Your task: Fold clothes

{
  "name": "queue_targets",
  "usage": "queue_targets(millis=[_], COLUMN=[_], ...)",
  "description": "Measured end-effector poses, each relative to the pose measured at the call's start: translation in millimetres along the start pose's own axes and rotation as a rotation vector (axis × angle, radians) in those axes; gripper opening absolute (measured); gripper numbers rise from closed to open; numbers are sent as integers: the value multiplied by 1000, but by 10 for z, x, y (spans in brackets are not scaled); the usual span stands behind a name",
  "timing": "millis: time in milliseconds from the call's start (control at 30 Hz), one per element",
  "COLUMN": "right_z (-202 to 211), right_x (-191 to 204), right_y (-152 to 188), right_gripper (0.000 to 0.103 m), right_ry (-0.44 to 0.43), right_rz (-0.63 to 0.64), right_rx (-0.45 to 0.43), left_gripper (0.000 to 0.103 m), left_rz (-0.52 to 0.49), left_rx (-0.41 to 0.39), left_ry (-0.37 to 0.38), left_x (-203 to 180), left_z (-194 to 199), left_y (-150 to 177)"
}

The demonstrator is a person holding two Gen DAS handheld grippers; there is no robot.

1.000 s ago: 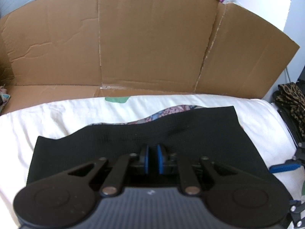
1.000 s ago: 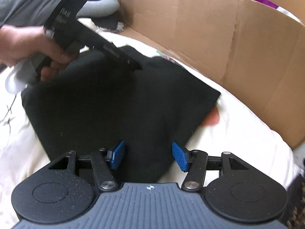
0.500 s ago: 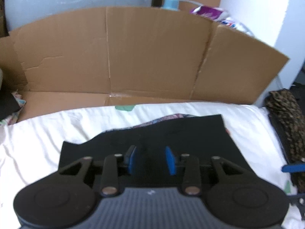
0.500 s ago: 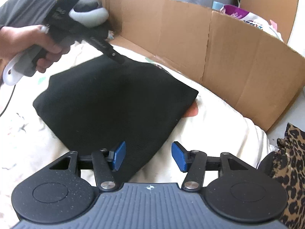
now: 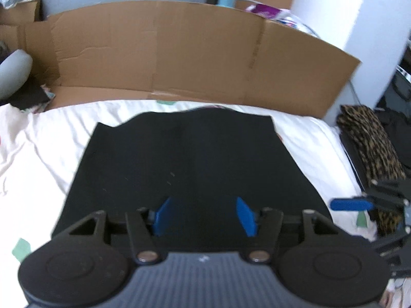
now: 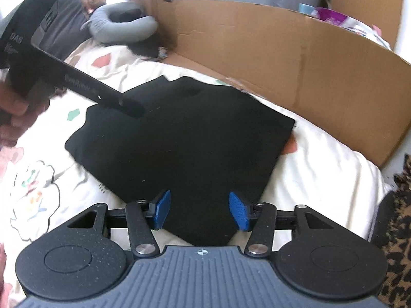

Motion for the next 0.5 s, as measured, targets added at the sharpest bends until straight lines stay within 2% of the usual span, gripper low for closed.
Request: queue_targets(millis=[100, 167, 267, 367, 433, 500], right_z=[-159, -279, -321, -313, -306, -309], right_x=[100, 133, 163, 119, 64, 60], right_y=[60, 120, 203, 254, 275, 323], right_gripper=[45, 43, 43, 40, 40, 40], right_ry=[22, 41, 15, 6, -10, 0], right_rz=[43, 47, 61, 47, 7, 13], right_rx=[0, 19, 45, 61, 63, 69], left_gripper=[59, 59, 58, 54, 50, 46], left_rz=[-35, -27, -61, -81, 7, 19], left_rx=[-41, -58, -14, 2, 15, 9], left_ry=[18, 35, 49, -26, 5, 23], left_x=[-150, -202, -209, 26, 227, 327], left_z=[-50, -104, -225, -266, -252, -202], left_y=[172, 274, 454, 554, 615, 689])
Point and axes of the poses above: each gripper's, at about its wrist camera, not at the fingertips, and z roughly against the way its jaws point, x to its left, y to its underside, the point moved 10 cm from there along -z, roughly the way its jaws point, and after that the axes turned 14 degrees about x, right-handed, at the moved point
